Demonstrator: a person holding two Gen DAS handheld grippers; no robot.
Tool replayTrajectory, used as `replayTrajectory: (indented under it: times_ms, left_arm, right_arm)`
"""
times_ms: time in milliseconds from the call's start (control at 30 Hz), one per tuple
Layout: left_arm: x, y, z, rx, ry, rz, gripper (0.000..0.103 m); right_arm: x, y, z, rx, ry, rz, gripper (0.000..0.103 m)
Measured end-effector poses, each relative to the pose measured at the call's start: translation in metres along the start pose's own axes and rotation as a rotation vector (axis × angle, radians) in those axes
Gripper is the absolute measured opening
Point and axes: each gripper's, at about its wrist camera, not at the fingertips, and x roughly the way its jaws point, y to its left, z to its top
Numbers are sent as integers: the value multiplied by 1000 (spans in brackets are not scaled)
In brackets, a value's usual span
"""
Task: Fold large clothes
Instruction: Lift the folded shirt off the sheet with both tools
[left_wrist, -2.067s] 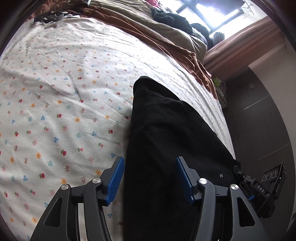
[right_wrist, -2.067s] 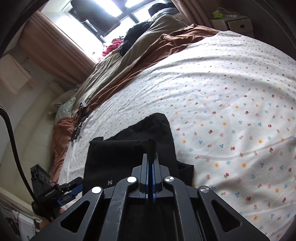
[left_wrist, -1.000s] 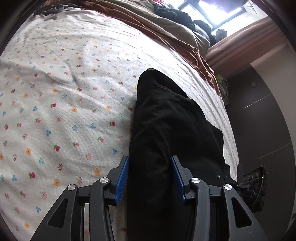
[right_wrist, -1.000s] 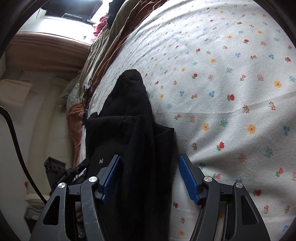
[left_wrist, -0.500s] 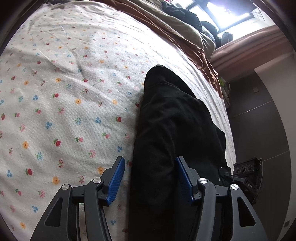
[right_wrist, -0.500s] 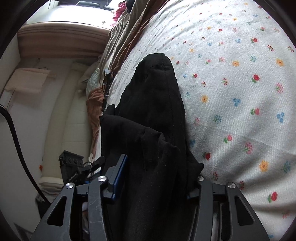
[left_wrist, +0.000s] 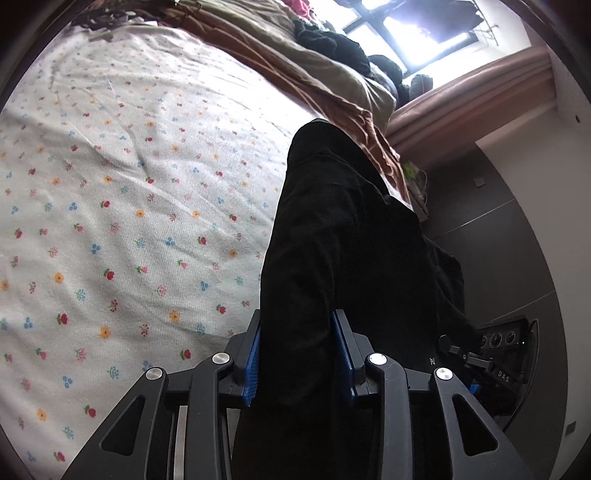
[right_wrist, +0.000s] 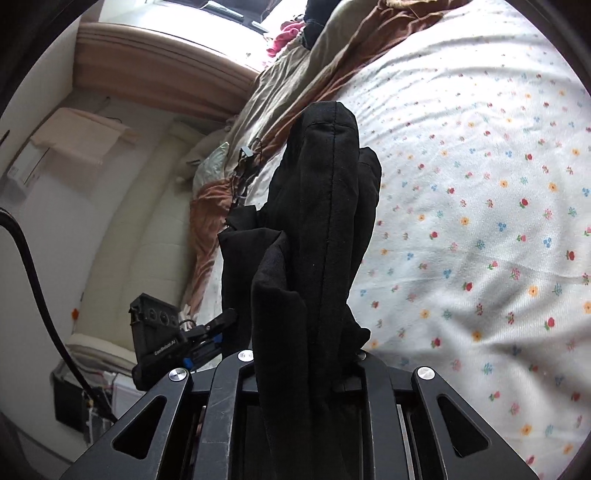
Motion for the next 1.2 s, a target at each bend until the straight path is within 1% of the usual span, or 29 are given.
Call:
replayTrajectory:
  times_ms: [167,267,367,467,667,833,1000,1133,1200]
  left_arm:
    - [-44,-10,-13,-9,-62,-74,35]
    - [-72,-15,-20,-15,-84,-91,35]
    - [-104,-19,-27,-24,-114,-87,35]
    - [-134,-24,-36,-21,-145,-77,35]
    - [-208,-22,-48,-25,-226,-96,35]
    - [-265,-25,-54,-10,-289,-78,35]
    - [-318,-14,-60,-5,-341,-61,34]
    - [-368,-2,-66,2,-398,-37,34]
    - [-393,3,-71,-1,-426,-27,34]
  right_arm:
    - [-19,52,-13,-74,-37,-1,17]
    - [-29,91,-24,-159,-66,9,17]
    - [-36,131,-34,-227,-90,30,17]
    - [-38,164,-44,-265,-95,44,17]
    - [-44,220,-73,-329,-89,95,17]
    - [-47,262,-100,-390,-90,131,17]
    - [-37,313,-128,-432,-84,177,17]
    - [-26,343,-155,-465,-68,209,17]
    - [-19,355,-163,-479,-58,222,17]
